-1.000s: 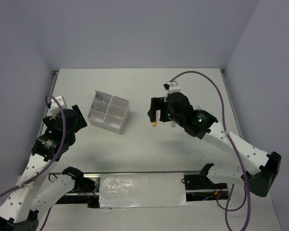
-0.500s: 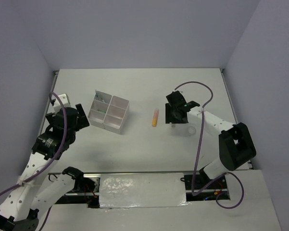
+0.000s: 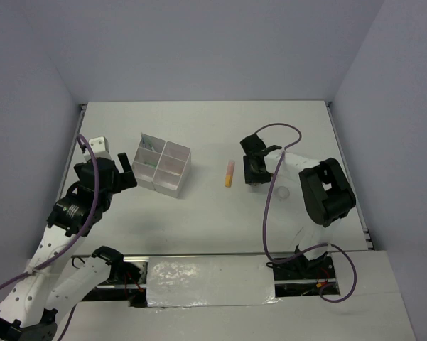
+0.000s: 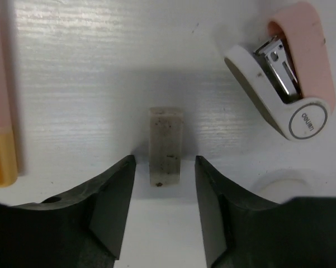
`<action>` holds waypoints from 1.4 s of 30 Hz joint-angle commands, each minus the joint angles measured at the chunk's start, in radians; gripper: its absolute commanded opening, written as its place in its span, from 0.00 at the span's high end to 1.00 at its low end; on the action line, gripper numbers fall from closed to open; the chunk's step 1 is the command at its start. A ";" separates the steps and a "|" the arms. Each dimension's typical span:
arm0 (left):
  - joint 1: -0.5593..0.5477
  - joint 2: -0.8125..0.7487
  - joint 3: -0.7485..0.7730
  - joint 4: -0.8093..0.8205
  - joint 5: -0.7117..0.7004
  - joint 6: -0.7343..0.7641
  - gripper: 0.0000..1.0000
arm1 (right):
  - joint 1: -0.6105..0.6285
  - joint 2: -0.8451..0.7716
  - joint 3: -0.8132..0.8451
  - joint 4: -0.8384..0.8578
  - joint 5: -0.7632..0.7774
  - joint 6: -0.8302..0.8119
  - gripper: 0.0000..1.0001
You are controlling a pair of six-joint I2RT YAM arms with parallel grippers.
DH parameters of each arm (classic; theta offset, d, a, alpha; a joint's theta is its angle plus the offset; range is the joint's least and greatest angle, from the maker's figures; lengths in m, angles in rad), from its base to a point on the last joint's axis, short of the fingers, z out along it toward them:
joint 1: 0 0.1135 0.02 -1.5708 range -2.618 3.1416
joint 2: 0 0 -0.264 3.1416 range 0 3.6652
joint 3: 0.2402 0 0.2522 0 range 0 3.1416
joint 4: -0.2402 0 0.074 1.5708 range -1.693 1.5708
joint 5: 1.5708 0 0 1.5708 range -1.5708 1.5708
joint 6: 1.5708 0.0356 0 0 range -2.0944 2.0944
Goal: Sort the stationery into containers
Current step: Pick up the stationery from the center of the board, then place the stationery in the storage box.
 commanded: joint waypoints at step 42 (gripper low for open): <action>0.193 -0.078 0.010 -0.008 -0.094 -0.057 0.01 | 0.640 0.235 1.028 -0.177 0.007 -0.099 0.91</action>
